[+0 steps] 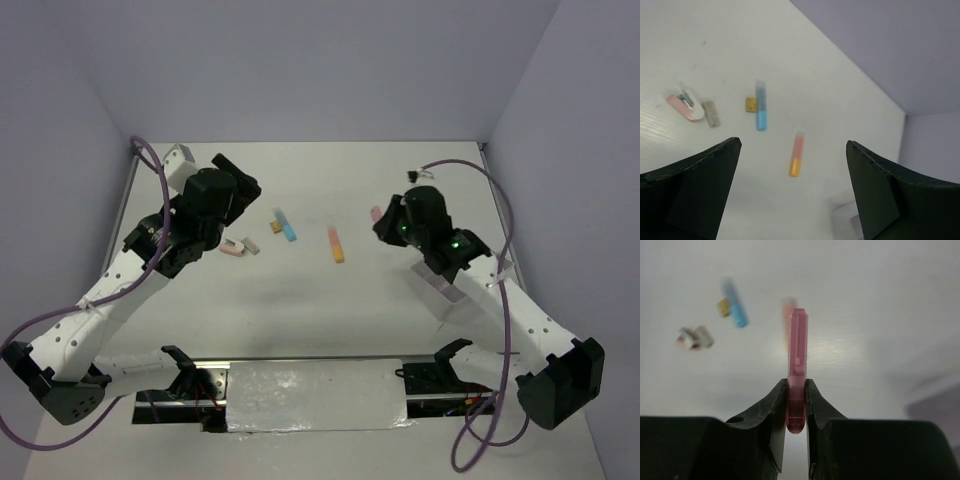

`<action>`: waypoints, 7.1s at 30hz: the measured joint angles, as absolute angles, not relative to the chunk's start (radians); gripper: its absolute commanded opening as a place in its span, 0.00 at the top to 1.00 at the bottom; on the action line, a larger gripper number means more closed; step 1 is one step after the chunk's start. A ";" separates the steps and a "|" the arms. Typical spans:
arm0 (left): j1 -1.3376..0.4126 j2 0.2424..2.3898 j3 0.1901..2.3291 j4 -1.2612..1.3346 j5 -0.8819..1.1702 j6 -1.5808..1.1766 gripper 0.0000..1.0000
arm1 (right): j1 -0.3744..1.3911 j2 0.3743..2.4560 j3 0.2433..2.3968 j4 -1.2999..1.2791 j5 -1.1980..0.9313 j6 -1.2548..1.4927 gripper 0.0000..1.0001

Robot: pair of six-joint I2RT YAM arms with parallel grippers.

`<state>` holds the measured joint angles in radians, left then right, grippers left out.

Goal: Sort the stationery into containers
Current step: Place the stationery in the storage box, then pick up the stationery from the center of the board.

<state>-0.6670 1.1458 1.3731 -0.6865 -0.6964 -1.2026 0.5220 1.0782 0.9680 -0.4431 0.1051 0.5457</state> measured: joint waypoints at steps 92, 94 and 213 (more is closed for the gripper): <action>-0.723 1.007 1.031 -0.845 -0.666 -0.685 0.01 | 0.011 1.207 1.415 -0.871 -0.090 0.432 0.05; -0.713 1.030 1.031 -0.855 -0.670 -0.696 0.01 | 0.129 1.168 1.387 -0.836 -0.099 0.424 0.00; -0.741 1.069 0.525 0.570 0.257 -0.268 1.00 | 0.621 1.169 1.007 -0.335 -0.304 0.739 0.14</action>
